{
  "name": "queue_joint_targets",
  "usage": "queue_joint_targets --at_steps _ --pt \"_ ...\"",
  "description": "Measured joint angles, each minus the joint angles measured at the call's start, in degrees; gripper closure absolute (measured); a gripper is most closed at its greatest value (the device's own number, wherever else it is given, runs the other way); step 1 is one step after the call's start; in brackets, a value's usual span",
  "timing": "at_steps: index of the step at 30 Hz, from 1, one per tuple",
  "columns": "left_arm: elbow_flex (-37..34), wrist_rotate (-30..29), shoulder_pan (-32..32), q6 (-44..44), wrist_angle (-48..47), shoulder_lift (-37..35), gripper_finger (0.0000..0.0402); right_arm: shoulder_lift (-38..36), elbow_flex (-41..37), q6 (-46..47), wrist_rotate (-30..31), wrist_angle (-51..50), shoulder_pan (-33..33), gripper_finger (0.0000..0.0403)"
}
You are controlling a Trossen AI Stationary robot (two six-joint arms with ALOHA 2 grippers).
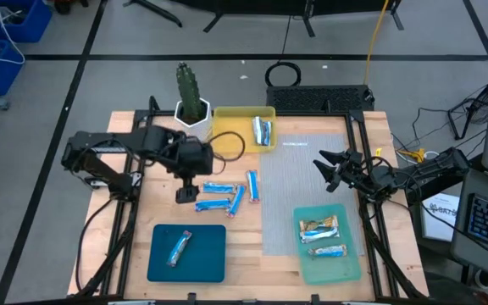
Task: Pick and place Granola Bars by type
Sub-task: Put the blue granola bar into the yellow bin
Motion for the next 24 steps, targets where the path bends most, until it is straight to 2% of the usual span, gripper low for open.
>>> queue_joint_targets --at_steps 14,19,24 --pt "-16.3 -3.6 -4.9 -2.8 13.2 1.6 0.0050 0.0 0.0 0.0 0.0 0.0 0.0 0.0151" --pt "-18.7 -6.8 -5.6 -2.9 15.1 4.8 0.0050 0.0 0.0 0.0 0.0 0.0 0.0 0.0151" --pt "-20.3 -7.1 -5.9 -2.7 19.8 7.9 0.0050 0.0 0.0 0.0 0.0 0.0 0.0 0.0151"
